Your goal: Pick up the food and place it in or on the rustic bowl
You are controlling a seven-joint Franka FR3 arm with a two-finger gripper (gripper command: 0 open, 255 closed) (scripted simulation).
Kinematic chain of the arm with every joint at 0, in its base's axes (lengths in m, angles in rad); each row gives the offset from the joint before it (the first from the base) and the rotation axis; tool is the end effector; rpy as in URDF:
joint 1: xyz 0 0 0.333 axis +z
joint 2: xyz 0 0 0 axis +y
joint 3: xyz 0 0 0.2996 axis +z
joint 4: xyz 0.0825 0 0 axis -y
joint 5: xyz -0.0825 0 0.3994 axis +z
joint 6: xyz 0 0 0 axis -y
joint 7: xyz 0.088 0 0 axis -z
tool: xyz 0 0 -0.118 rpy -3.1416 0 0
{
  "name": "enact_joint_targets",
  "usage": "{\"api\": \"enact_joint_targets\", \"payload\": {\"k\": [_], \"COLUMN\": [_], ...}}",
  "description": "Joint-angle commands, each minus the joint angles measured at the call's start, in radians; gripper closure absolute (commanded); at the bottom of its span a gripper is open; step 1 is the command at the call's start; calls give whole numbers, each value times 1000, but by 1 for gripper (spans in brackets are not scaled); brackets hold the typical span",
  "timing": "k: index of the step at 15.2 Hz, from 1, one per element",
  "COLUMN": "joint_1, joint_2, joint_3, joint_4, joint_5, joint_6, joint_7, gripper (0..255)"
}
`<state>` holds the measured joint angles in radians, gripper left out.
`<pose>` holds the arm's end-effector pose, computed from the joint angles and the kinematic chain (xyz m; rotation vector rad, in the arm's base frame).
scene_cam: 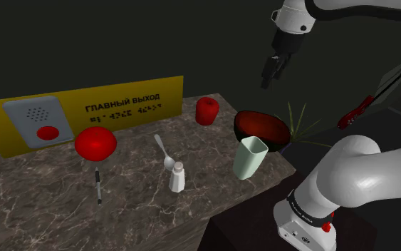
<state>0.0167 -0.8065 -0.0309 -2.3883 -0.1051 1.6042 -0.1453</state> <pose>0.3317 -0.0187 0.5622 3.0495 0.2180 0.0243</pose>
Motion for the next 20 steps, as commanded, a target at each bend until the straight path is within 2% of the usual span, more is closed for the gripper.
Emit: {"api": "enact_joint_targets", "payload": {"k": [1, 7, 12, 18, 20], "joint_1": [0, 58, 115, 187, 195], "joint_2": [0, 164, 322, 524, 553], "joint_3": [0, -67, -115, -159, -163], "joint_4": [0, -7, 26, 110, 114], "joint_5": [0, 15, 54, 142, 156], "joint_6": [0, 220, 381, 532, 559], "joint_7": [0, -143, -274, -452, -474], "gripper": [0, 0, 0, 0, 0]}}
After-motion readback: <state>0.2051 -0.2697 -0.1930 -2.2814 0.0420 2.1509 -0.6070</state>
